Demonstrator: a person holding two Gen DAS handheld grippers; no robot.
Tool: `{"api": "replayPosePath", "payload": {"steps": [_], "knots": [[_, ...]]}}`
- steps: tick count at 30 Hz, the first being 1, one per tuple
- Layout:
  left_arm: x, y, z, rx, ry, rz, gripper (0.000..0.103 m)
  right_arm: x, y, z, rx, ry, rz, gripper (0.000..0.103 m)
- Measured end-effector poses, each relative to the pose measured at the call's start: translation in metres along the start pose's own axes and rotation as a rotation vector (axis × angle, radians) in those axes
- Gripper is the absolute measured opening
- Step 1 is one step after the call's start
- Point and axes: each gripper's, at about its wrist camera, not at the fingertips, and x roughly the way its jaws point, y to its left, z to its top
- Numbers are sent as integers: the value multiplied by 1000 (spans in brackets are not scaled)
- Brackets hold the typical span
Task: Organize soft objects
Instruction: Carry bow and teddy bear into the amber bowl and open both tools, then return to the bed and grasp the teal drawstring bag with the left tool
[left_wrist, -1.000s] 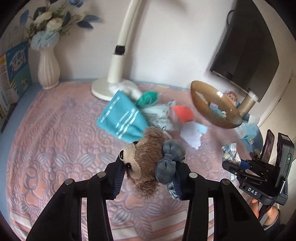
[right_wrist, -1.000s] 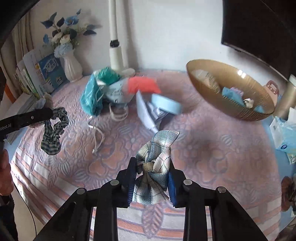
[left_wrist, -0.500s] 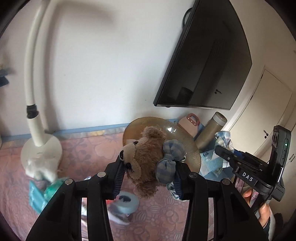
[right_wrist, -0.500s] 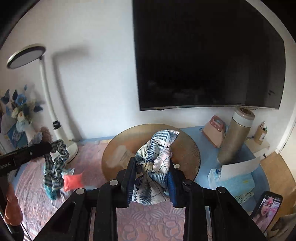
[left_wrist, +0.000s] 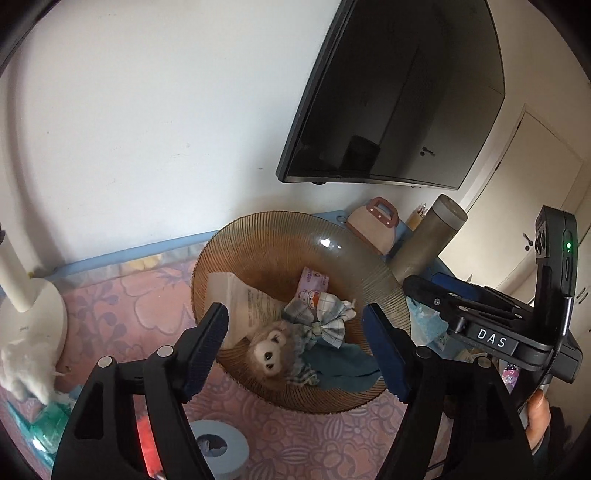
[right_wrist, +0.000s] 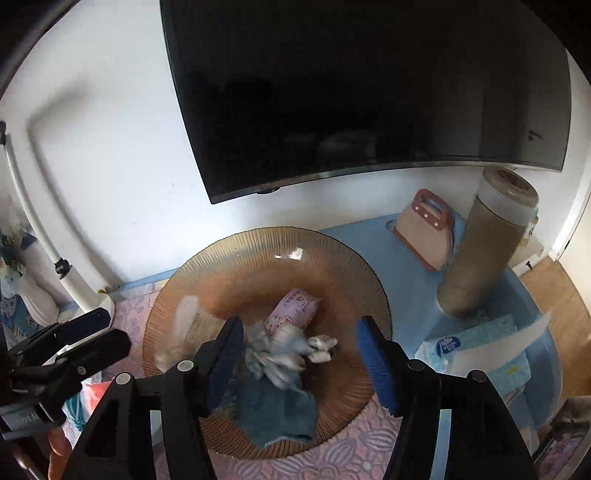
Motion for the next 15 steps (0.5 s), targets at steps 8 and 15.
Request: {"api": "replayPosePath", "payload": {"steps": [8, 15], "knots": [[-107, 12, -8, -37, -126, 23, 84, -54, -4, -13, 46, -42, 39, 63], [-214, 65, -62, -101, -200, 172, 88, -105, 45, -45, -40, -98, 147, 79]]}}
